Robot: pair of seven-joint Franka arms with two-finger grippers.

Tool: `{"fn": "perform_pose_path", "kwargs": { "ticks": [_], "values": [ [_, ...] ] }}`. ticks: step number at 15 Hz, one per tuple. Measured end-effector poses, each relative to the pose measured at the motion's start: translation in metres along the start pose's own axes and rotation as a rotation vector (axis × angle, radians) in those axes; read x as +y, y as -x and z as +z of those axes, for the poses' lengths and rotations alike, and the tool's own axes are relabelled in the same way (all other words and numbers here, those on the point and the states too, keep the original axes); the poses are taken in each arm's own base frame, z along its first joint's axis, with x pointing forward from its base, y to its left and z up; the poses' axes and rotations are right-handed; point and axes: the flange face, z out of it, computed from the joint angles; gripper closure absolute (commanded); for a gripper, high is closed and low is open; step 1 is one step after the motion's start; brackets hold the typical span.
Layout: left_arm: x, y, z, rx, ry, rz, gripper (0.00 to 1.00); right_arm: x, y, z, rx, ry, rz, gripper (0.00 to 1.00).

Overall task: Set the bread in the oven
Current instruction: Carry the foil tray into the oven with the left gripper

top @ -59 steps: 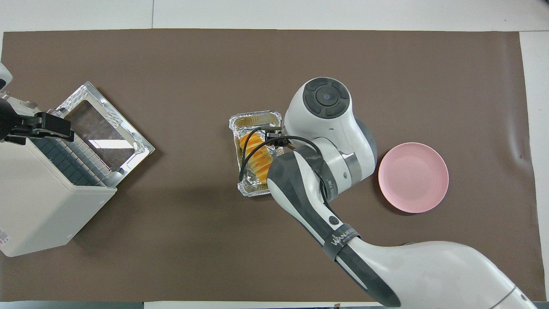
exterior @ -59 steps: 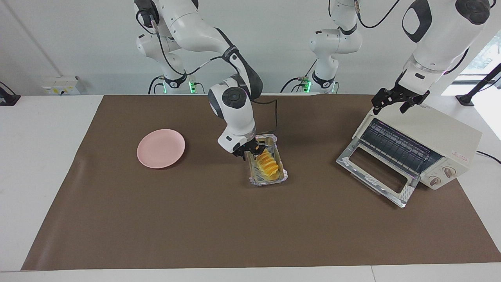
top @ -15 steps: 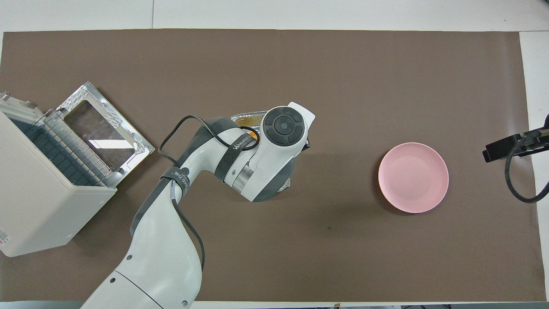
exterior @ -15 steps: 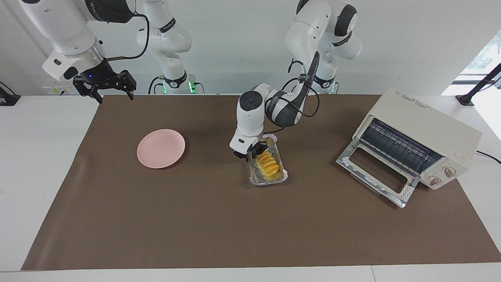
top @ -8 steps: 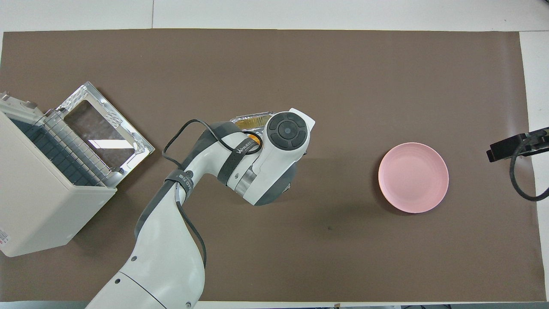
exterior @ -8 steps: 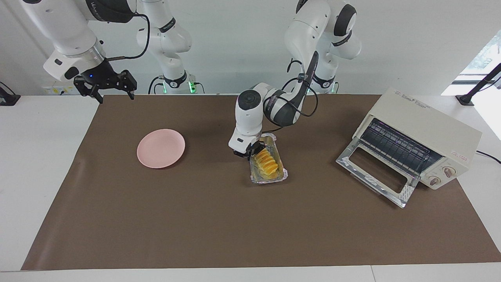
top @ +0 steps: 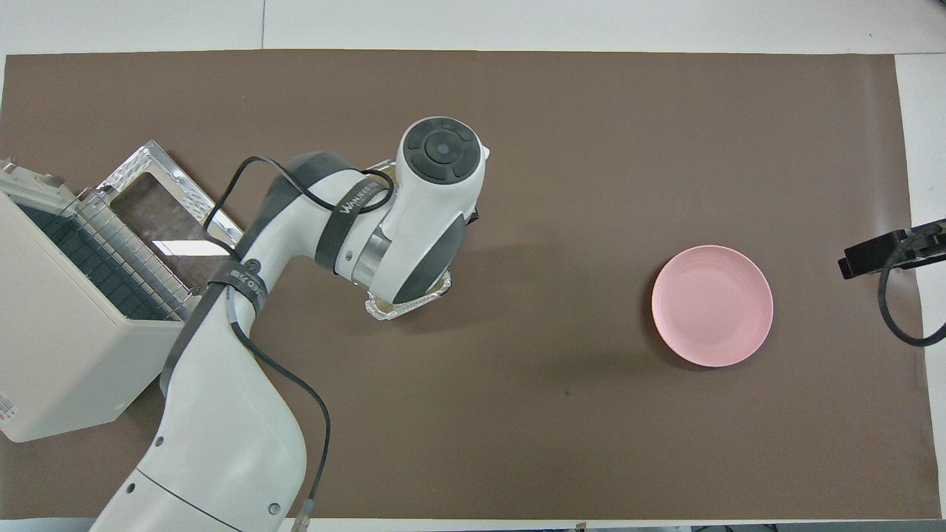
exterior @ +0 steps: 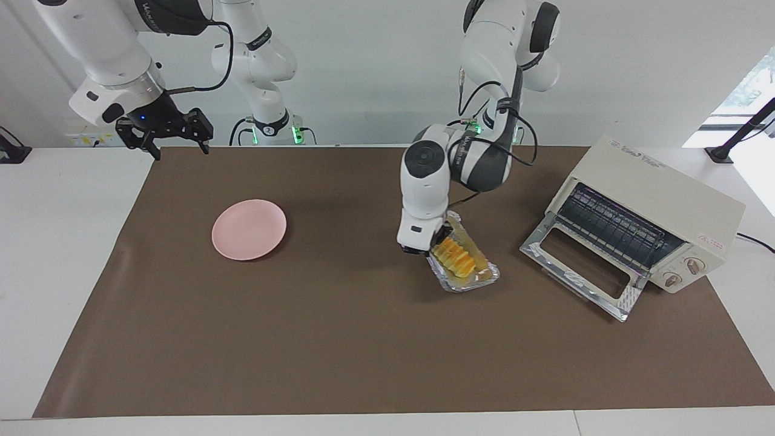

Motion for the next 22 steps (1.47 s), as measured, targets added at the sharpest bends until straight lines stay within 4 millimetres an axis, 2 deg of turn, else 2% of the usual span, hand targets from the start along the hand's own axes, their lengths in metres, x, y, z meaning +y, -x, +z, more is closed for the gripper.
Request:
{"fn": "perform_pose_path", "kwargs": {
  "ticks": [3, 5, 6, 8, 11, 14, 18, 22],
  "values": [
    [-0.088, -0.089, -0.025, 0.003, -0.02, -0.184, 1.0, 0.0, 0.0, 0.0, 0.0, 0.0, 0.0, 0.0],
    [-0.142, -0.131, -0.035, -0.008, -0.016, -0.268, 1.0, 0.0, 0.0, 0.0, 0.0, 0.0, 0.0, 0.0],
    [-0.163, -0.145, -0.035, -0.018, -0.02, -0.29, 1.0, 0.0, 0.0, 0.0, 0.0, 0.0, 0.0, 0.0],
    [-0.185, -0.156, -0.031, -0.041, -0.035, -0.28, 1.0, 0.0, 0.0, 0.0, 0.0, 0.0, 0.0, 0.0],
    [-0.202, -0.161, -0.025, -0.068, -0.067, -0.255, 1.0, 0.0, 0.0, 0.0, 0.0, 0.0, 0.0, 0.0],
    [-0.222, -0.164, -0.007, -0.104, -0.099, -0.213, 1.0, 0.0, 0.0, 0.0, 0.0, 0.0, 0.0, 0.0],
    [-0.274, -0.172, 0.017, -0.151, -0.14, -0.195, 1.0, 0.0, 0.0, 0.0, 0.0, 0.0, 0.0, 0.0],
    [-0.291, -0.171, 0.03, -0.15, -0.129, -0.211, 1.0, 0.0, 0.0, 0.0, 0.0, 0.0, 0.0, 0.0]
  ]
}}
